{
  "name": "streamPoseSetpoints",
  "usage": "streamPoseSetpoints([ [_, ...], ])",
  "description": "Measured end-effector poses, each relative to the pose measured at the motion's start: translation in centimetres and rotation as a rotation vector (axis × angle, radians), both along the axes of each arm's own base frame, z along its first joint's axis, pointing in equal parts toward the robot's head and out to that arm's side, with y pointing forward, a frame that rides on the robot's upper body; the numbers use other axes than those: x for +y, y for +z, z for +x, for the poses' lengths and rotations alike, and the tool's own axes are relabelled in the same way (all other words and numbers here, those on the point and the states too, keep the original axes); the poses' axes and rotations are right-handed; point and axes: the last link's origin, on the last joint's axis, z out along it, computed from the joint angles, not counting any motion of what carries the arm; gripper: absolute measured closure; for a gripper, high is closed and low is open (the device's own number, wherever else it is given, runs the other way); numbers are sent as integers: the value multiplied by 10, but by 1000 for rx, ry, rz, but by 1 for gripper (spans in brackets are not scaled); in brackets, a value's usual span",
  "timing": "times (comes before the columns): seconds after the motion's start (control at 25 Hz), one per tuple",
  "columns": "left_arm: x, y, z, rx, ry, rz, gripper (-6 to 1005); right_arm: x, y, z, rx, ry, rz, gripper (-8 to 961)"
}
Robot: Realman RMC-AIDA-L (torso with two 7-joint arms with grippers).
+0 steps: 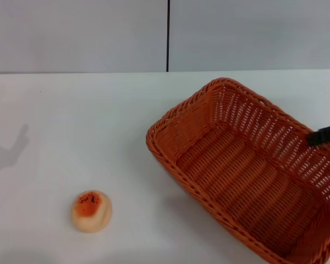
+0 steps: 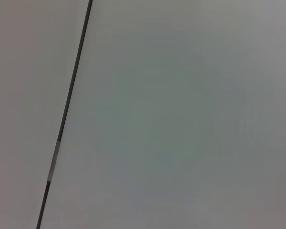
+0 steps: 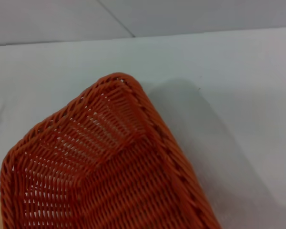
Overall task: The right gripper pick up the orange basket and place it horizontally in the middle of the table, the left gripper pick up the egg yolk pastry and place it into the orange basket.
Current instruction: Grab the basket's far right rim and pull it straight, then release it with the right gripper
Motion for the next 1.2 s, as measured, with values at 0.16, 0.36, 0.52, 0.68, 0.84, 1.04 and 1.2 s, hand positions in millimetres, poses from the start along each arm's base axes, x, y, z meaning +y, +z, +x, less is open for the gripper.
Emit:
streamPoseSetpoints([
  [0.16,0,-1,1,-1,-2,-2,173,3,-12,4,2,1,-5,259],
  [0.36,1,-1,1,-2,-6,-1,173,7,-19,7,-7,8,-4,268],
  [0.52,1,-1,1,-1,-5,-5,173,7,-20,7,-10,18,-1,275],
  [0.68,0,-2,1,-4,-1,-7,174,9,-21,6,-9,24,4,283],
  [0.84,-1,-3,1,-5,0,-10,174,10,-27,5,7,32,-12,333],
  [1.04,-2,-4,0,-7,3,-11,174,11,-31,4,14,39,-23,561],
  [1.2,-4,-4,0,-8,7,-11,175,12,-30,2,1,58,-24,751],
])
